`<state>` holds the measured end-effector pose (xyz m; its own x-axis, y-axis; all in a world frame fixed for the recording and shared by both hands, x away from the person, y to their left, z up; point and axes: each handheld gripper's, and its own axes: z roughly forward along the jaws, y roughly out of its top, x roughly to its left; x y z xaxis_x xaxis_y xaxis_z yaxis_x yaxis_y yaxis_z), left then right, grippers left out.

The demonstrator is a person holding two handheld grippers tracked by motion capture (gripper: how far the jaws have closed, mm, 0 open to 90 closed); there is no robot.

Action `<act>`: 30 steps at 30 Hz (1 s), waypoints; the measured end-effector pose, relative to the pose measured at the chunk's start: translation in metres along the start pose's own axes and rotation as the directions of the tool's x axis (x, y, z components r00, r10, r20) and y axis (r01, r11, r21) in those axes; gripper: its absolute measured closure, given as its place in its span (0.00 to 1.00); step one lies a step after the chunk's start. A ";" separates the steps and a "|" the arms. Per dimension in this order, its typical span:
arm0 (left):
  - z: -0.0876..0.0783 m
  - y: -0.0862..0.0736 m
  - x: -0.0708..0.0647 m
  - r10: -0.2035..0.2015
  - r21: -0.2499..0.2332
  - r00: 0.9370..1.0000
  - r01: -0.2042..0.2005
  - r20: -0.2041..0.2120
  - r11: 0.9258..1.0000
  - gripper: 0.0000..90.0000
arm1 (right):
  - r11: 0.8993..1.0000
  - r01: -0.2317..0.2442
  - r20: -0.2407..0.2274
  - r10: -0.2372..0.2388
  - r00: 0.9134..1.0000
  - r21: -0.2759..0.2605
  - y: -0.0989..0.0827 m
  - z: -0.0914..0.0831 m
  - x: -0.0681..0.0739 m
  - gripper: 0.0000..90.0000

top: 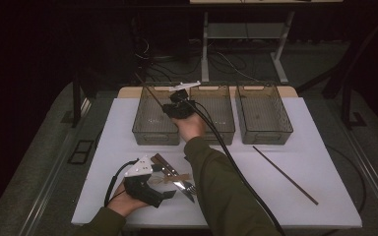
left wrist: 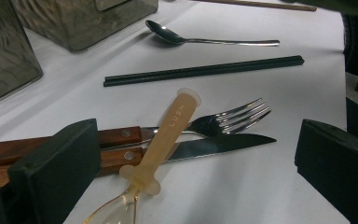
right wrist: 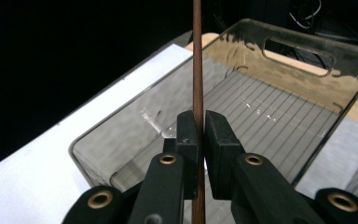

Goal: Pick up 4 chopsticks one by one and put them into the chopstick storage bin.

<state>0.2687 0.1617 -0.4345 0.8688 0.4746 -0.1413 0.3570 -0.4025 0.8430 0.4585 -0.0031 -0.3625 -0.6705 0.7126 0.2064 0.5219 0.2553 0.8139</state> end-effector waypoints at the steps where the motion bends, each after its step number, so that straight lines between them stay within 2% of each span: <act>1: 0.000 0.000 0.000 0.000 0.002 1.000 0.000 0.001 1.000 0.00 | 1.000 -0.001 0.002 0.001 1.000 0.004 -0.001 0.003 0.001 0.94; 14: 0.000 0.000 0.000 -0.001 0.006 1.000 0.001 0.009 1.000 0.00 | 0.999 -0.005 0.024 0.004 1.000 0.052 -0.014 0.021 0.001 0.94; 17: 0.000 0.000 0.000 -0.002 0.006 1.000 0.002 0.009 1.000 0.00 | 0.997 -0.007 0.048 0.004 0.999 0.071 -0.017 0.023 0.002 0.93; 18: 0.000 0.000 0.000 -0.002 0.006 1.000 0.002 0.008 1.000 0.00 | 0.997 -0.014 0.060 0.009 0.998 0.081 -0.018 0.024 0.002 0.91; 20: 0.000 0.000 0.000 -0.001 0.006 1.000 0.001 0.008 1.000 0.00 | 0.995 -0.020 0.069 0.013 0.998 0.095 -0.020 0.025 0.002 0.75; 21: 0.000 0.000 0.000 0.000 0.006 1.000 0.000 0.007 1.000 0.00 | 0.996 -0.013 0.081 0.006 0.997 0.092 -0.020 0.024 0.003 0.71; 26: 0.000 0.000 0.001 0.007 0.006 1.000 -0.007 0.006 1.000 0.00 | 0.997 -0.015 0.073 0.009 0.997 0.075 -0.018 0.015 -0.001 0.61; 30: 0.000 0.000 0.001 0.005 0.005 1.000 -0.005 0.004 1.000 0.00 | 0.997 0.001 0.054 -0.004 0.999 0.071 -0.016 0.006 -0.004 0.58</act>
<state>0.2693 0.1623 -0.4343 0.8719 0.4695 -0.1387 0.3540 -0.4091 0.8410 0.4554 -0.0063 -0.3796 -0.6433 0.7458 0.1730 0.5575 0.3013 0.7736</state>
